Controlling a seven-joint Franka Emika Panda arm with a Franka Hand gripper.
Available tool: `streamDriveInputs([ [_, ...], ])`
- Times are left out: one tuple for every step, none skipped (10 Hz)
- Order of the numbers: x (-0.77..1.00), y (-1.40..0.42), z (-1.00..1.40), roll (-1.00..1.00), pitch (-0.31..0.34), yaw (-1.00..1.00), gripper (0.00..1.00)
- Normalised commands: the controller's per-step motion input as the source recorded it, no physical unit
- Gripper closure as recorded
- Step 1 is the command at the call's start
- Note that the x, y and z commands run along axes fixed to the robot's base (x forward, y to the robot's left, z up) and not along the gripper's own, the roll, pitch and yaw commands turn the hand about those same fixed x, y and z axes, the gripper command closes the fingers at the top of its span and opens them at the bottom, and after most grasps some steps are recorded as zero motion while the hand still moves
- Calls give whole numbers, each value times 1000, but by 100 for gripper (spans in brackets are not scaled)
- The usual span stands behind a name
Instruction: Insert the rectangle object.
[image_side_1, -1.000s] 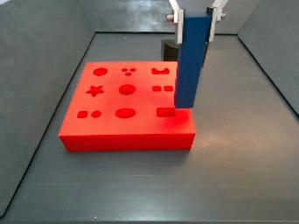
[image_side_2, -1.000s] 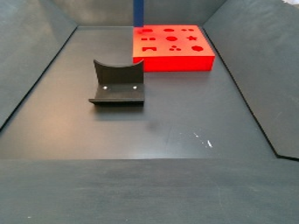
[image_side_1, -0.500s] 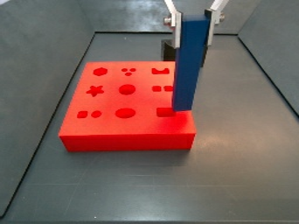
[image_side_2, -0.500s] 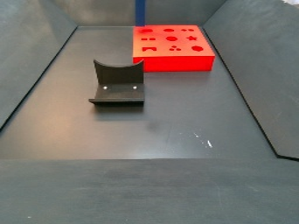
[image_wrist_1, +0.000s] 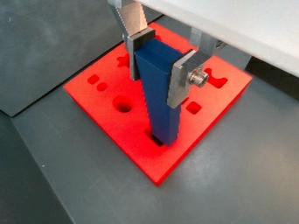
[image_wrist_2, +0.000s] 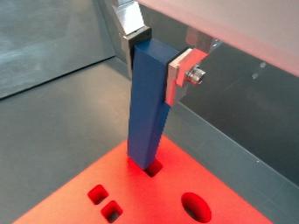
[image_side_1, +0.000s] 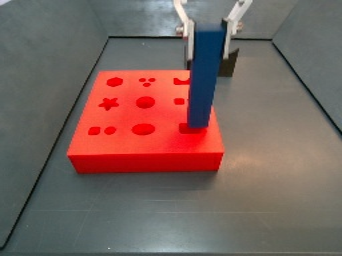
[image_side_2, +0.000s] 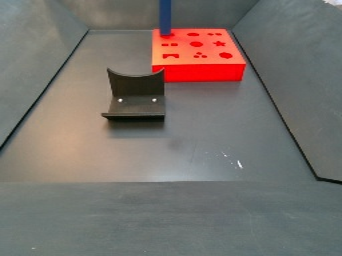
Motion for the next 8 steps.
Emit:
streamDriveInputs([
  [49,-49,-143,-86,-21,0,100],
  [0,0,-51,0,0,0,100],
  [-37,0,-34,3,0,0,100],
  [-283,-26,0,64,0,-14,100],
  [-266,-114,23,124,0,-63,100],
  [-154,-40,0,73,0,-40,100],
  [-14,-20,0,56,0,-14,100],
  [0,0,-91,84,30,-20,100],
])
